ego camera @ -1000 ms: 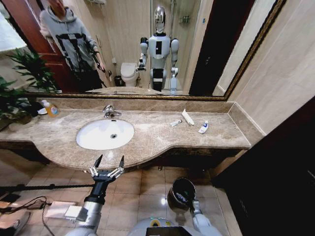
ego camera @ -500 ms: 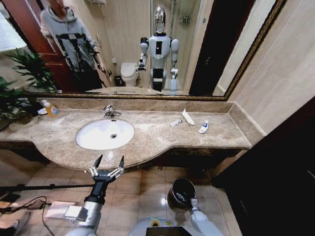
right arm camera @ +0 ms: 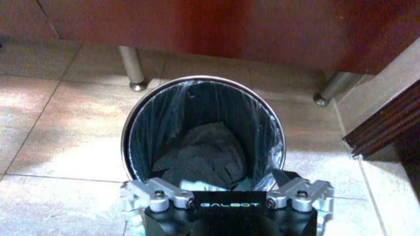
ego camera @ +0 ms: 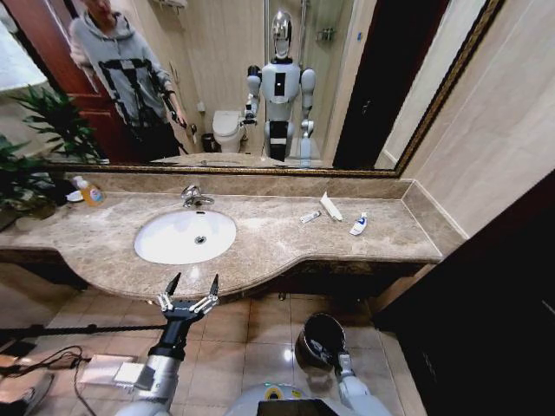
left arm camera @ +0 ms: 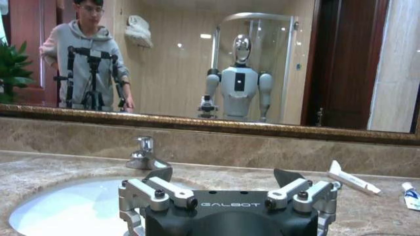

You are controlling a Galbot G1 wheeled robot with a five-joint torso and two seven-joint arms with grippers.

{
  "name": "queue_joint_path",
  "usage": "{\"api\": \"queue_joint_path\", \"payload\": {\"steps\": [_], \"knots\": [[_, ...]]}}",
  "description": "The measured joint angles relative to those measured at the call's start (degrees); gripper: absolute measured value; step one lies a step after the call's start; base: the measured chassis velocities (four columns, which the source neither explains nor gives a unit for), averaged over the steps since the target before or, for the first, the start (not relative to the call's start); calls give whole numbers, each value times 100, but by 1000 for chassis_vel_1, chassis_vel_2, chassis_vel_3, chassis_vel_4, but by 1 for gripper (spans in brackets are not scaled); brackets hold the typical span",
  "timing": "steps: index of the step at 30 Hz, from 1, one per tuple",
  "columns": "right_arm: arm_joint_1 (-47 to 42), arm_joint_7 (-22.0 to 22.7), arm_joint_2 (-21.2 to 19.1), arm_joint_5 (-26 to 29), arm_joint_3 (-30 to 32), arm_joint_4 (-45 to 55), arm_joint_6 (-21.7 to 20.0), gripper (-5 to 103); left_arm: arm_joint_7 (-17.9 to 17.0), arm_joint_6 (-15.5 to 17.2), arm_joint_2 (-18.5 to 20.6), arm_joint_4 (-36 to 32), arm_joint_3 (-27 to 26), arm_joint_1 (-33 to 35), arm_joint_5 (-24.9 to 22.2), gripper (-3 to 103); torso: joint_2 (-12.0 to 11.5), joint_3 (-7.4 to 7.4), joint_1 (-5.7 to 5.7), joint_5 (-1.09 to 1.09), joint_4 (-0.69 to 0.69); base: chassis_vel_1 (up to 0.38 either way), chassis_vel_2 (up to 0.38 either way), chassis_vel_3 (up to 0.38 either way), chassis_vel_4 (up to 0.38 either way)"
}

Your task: Pick up the trash from the sink and place it in the trash bin.

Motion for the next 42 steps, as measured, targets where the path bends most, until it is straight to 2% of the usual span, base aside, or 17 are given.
{"api": "queue_joint_path", "payload": {"steps": [9, 15, 17, 18, 20, 21, 23, 24, 27, 28, 31, 39, 42], "knots": [[-301, 75, 16, 14, 15, 459, -1, 100, 0, 0, 0, 0, 0, 0, 0, 100, 0, 0, 0, 1, 0, 0, 0, 0, 0], [-939, 280, -4, 70, 15, 1662, -112, 100, 0, 0, 0, 0, 0, 0, 0, 100, 0, 0, 0, 0, -1, 0, 0, 0, 0], [-1146, 570, -33, -212, 50, 2127, 48, 100, 0, 0, 0, 0, 0, 0, 0, 100, 0, 0, 0, 2, 0, 0, 0, 0, 0], [-1146, 570, -33, -212, 50, 2127, 48, 100, 0, 0, 0, 0, 0, 0, 0, 100, 0, 0, 0, 2, 0, 0, 0, 0, 0], [-1400, 793, -112, -452, 109, 2827, 157, 100, 0, 0, 0, 0, 0, 0, 0, 100, 0, 0, 0, 0, 0, 0, 0, 0, 0], [-1400, 793, -112, -452, 109, 2827, 157, 100, 0, 0, 0, 0, 0, 0, 0, 100, 0, 0, 0, 0, 0, 0, 0, 0, 0], [-1675, 896, -197, -743, 248, 3717, 209, 100, 0, 0, 0, 0, 0, 0, 0, 100, 0, 0, 0, 0, 0, 0, 0, 0, 0], [-1675, 896, -197, -743, 248, 3717, 209, 100, 0, 0, 0, 0, 0, 0, 0, 100, 0, 0, 0, 0, 0, 0, 0, 0, 0], [-2062, 904, -215, -644, 421, 4993, 18, 100, 0, 0, 0, 0, 0, 0, 0, 100, 0, 0, 0, 1, 0, 0, 0, 0, 0], [-2062, 904, -215, -644, 421, 4993, 18, 100, 0, 0, 0, 0, 0, 0, 0, 100, 0, 0, 0, 1, 0, 0, 0, 0, 0], [-2393, 805, -153, -337, 570, 6154, -316, 100, 0, 0, 0, 0, 0, 0, 0, 100, 0, 0, 0, 0, 0, 0, 0, 0, 0], [-2558, 852, -97, 80, 618, 7538, -698, 100, 0, 0, 0, 0, 0, 0, 0, 100, 0, 0, 0, 0, 0, 0, 0, 0, 0], [-2354, 853, -192, 319, 592, 7928, -1021, 100, 0, 0, 0, 0, 0, 0, 0, 100, 0, 0, 0, 0, -1, 0, 0, 0, 0]]}}
